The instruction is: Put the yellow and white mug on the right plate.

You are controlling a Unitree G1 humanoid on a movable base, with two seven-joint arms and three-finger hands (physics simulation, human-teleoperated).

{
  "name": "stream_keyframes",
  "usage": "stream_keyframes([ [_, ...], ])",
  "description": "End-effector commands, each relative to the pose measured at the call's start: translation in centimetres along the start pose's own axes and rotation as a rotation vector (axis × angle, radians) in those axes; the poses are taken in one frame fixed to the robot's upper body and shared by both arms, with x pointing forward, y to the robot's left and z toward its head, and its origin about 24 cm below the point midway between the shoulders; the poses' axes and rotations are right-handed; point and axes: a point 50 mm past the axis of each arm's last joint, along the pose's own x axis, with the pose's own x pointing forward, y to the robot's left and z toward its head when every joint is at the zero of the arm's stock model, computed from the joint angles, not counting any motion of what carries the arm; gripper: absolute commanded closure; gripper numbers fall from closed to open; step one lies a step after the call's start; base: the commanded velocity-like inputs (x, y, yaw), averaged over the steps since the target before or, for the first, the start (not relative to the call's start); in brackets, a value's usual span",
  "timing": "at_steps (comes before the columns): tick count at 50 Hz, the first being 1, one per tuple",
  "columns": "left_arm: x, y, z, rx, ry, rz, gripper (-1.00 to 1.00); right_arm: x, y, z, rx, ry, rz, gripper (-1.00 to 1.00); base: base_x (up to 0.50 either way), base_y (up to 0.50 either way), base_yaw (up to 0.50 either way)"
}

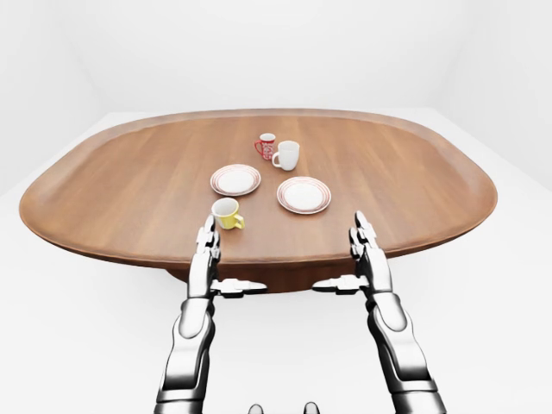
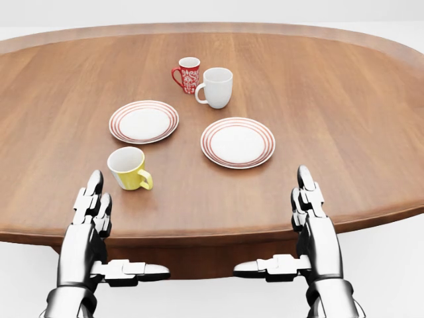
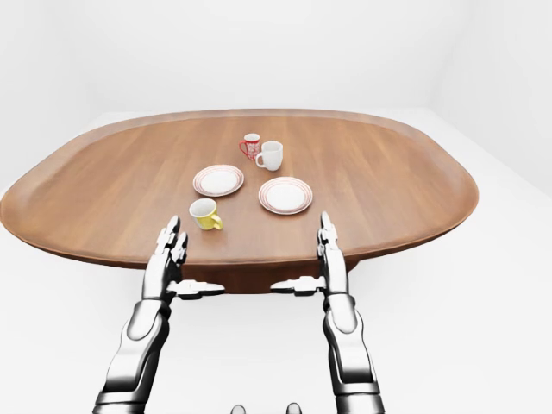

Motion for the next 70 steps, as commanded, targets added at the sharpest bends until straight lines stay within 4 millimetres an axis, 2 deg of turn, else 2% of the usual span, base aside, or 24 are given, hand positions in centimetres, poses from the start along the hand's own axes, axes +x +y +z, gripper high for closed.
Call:
stream_keyframes([
  [1, -0.5, 0.6, 1.2, 0.016, -0.006, -0.003, -1.00, -0.1, -0.8, 0.8, -0.004, -0.009, 0.005, -1.00, 0.00, 0.00, 0.00],
  [4, -0.7, 0.6, 2.4, 0.034, -0.056, -0.008, -1.00, -0.2, -0.6, 1.1, -0.020, -0.004, 0.028, -1.00, 0.00, 0.00, 0.00],
  [7, -1.0, 0.6, 4.0, 0.032, -0.126, -0.017, -1.00, -0.4, -0.4, 2.4, -0.021, -0.051, 0.037, -1.00, 0.00, 0.00, 0.00],
  [15, -3.2, 0.6, 11.4, 0.029, -0.457, -0.039, -1.00, -1.8, 0.1, 8.5, 0.006, -0.318, 0.074, -1.00, 0.00, 0.00, 0.00],
  [23, -5.0, 0.8, 14.9, 0.028, -0.632, -0.052, -1.00, -2.6, -0.2, 11.3, 0.012, -0.448, 0.076, -1.00, 0.00, 0.00, 0.00],
  [26, -5.0, 0.8, 15.0, 0.040, -0.634, -0.053, -1.00, -2.9, -0.3, 12.0, 0.014, -0.484, 0.075, -1.00, 0.00, 0.00, 0.00],
  [33, -5.0, 1.0, 15.2, 0.043, -0.644, -0.050, -1.00, -4.4, -0.3, 15.2, -0.004, -0.640, 0.082, -1.00, 0.00, 0.00, 0.00],
  [37, -5.0, 1.0, 15.2, 0.043, -0.647, -0.047, -1.00, -5.0, -0.3, 16.1, -0.008, -0.691, 0.088, -1.00, 0.00, 0.00, 0.00],
  [44, -4.8, 0.9, 15.0, 0.044, -0.631, -0.050, -1.00, -5.7, -0.4, 16.5, 0.018, -0.716, 0.114, -1.00, 0.13, 0.00, 0.00],
  [55, -4.7, 0.8, 14.6, 0.044, -0.615, -0.054, -1.00, -4.5, -0.3, 15.9, -0.040, -0.676, 0.068, -1.00, 0.35, 0.02, 0.00],
  [59, -4.7, 0.8, 14.6, 0.042, -0.611, -0.057, -1.00, -4.8, -0.2, 16.0, -0.063, -0.680, 0.080, -1.00, 0.00, 0.00, 0.00],
  [70, -4.8, 0.7, 14.4, 0.045, -0.605, -0.061, -1.00, -4.7, -0.6, 15.9, -0.011, -0.676, 0.074, -1.00, 0.00, 0.00, 0.50],
])
